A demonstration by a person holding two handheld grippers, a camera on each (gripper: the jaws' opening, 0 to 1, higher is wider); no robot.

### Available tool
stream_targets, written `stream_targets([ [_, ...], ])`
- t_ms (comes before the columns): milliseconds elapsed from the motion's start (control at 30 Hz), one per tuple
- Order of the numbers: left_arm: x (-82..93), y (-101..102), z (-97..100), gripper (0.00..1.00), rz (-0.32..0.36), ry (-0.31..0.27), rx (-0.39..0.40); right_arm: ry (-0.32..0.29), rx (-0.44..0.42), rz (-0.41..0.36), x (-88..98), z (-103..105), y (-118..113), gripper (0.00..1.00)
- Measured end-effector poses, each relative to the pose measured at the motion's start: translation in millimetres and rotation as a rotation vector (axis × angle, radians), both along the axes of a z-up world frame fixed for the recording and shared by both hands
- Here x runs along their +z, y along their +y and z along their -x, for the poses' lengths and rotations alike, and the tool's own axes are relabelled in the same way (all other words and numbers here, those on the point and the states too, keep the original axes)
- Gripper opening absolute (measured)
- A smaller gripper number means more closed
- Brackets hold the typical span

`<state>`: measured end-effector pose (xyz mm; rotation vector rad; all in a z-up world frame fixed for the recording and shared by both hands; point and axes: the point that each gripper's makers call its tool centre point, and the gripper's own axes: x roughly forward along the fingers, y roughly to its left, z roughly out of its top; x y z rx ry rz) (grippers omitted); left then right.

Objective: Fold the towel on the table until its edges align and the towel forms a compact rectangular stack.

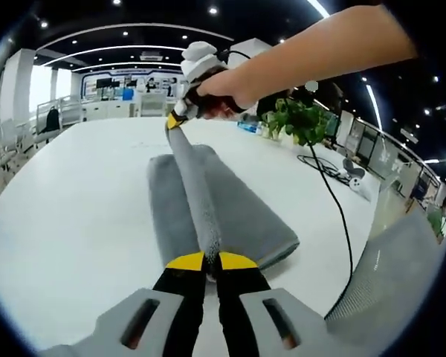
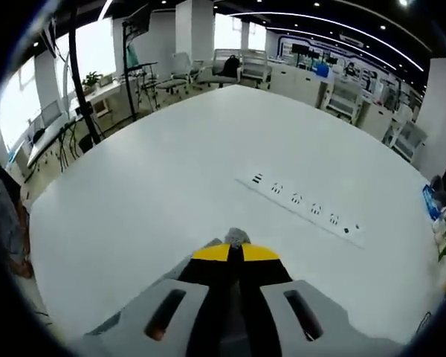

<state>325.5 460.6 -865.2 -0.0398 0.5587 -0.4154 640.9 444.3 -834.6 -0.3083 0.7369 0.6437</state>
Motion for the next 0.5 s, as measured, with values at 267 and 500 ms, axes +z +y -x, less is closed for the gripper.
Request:
stream_targets([
  [267,-11.7,6,3.9,0.05,-0.010,0.023,0.008,-0.007,0.010,0.016,-20.2,3,14,0.01],
  [500,-19.5,11,2.7,0.06,0.001,0.058,0.020,-0.016,0.036,0.032,-30.7,4,20,0.01],
])
